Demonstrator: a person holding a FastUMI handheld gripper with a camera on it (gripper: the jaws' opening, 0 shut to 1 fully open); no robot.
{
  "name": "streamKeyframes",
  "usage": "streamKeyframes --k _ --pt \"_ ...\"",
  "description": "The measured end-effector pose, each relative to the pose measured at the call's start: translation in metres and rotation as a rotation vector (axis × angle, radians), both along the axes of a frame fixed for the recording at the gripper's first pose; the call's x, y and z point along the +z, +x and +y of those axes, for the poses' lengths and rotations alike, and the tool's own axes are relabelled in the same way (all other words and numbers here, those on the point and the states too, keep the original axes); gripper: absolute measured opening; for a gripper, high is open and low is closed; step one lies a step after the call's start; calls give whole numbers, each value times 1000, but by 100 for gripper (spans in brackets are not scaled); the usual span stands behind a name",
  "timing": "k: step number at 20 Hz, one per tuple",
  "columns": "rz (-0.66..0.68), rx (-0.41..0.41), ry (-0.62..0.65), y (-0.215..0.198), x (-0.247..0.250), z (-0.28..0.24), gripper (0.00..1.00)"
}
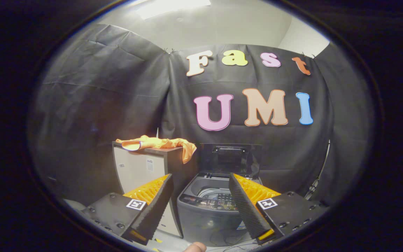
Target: Put the clothes into the washing machine and then close the washing machine lid.
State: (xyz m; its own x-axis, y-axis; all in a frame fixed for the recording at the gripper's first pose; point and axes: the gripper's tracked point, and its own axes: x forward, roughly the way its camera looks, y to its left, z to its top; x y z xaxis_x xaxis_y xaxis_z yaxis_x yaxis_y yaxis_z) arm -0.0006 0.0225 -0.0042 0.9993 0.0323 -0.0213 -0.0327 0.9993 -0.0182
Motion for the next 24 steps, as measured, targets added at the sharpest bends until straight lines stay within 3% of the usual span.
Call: streamKeyframes --k 7,11,19,24 --pt "35 6 64 3 22 27 99" --pt "50 -34 17 23 39 44 99" --pt "169 -49 -54 100 14 105 100" --pt "196 -138 -40 174 24 145 100"
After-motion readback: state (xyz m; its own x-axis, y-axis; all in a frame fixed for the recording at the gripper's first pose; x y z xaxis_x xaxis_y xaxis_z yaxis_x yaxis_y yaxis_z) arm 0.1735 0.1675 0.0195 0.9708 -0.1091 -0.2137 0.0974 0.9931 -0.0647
